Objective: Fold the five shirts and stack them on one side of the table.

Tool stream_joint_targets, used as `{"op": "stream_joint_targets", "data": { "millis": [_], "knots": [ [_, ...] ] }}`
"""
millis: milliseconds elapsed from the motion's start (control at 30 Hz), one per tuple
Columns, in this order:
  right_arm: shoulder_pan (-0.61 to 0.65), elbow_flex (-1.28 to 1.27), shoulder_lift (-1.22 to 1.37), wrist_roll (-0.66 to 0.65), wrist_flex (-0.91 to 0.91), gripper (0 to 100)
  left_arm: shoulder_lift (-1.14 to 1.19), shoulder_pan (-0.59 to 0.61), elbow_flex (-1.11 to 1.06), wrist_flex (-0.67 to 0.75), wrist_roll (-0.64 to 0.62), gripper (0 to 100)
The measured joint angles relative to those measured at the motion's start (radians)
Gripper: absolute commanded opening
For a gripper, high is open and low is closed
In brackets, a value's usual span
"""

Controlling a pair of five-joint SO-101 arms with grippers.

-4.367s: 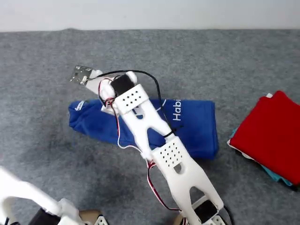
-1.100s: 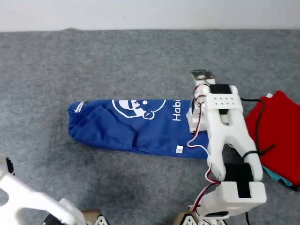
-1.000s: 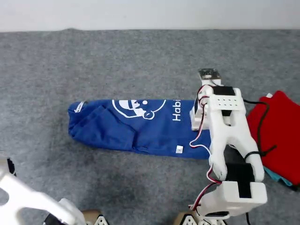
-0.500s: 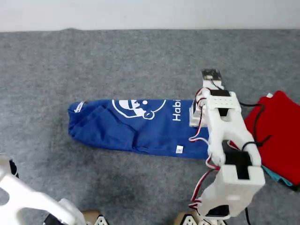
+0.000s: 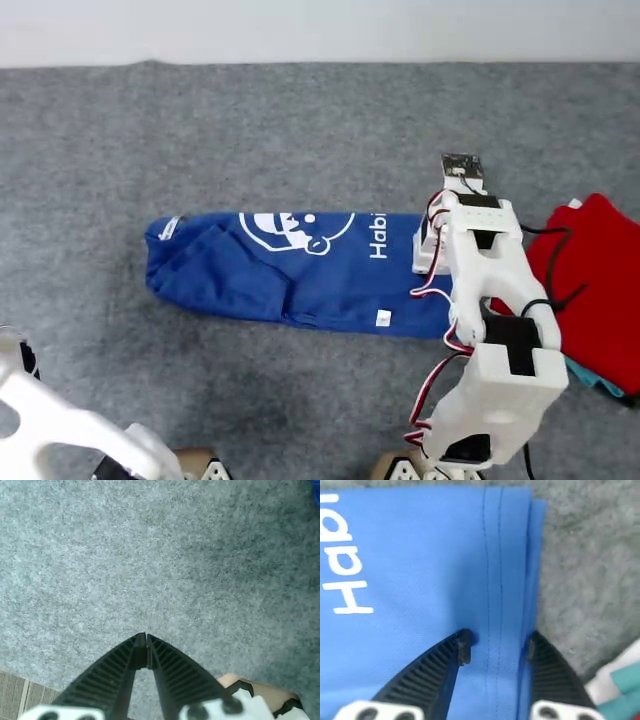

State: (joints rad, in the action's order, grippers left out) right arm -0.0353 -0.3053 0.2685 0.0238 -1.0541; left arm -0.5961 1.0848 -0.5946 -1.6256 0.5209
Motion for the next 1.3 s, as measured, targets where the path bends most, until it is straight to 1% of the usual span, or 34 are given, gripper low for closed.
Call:
{"op": "stream_joint_targets", "data": {
  "millis": [67,100,167,300,667,767,900,1067,1167,1300],
  "knots": [
    [-0.003,0.000,0.000,-0.038,-0.011,2.4,0.000,0.000,0.000,0.000,0.000,1],
    [-0.003,0.000,0.000,-0.074,-0.023,0.9,0.000,0.000,0.000,0.000,0.000,1],
    [0.000,0.002,0.000,-0.135,-0.057,1.3,0.000,0.000,0.000,0.000,0.000,1],
    [0.000,0.020,-0.002,-0.190,-0.132,1.0,0.000,0.000,0.000,0.000,0.000,1],
    [-0.003,0.126,-0.247,-0.434,-0.413,1.0,0.000,0.000,0.000,0.000,0.000,1],
    [0.021,0.152,-0.290,-0.497,-0.482,1.0,0.000,0.000,0.000,0.000,0.000,1],
    [0.133,0.190,-0.328,-0.528,-0.535,1.0,0.000,0.000,0.000,-0.002,0.000,1],
    [0.330,0.258,-0.331,-0.528,-0.535,1.0,0.000,0.000,0.000,-0.035,0.000,1],
    [0.450,0.281,-0.331,-0.499,-0.470,1.0,0.000,0.000,0.000,-0.035,0.000,1],
    [0.588,0.281,-0.330,-0.462,-0.322,1.0,0.000,0.000,0.000,-0.035,0.000,1]
  ]
}}
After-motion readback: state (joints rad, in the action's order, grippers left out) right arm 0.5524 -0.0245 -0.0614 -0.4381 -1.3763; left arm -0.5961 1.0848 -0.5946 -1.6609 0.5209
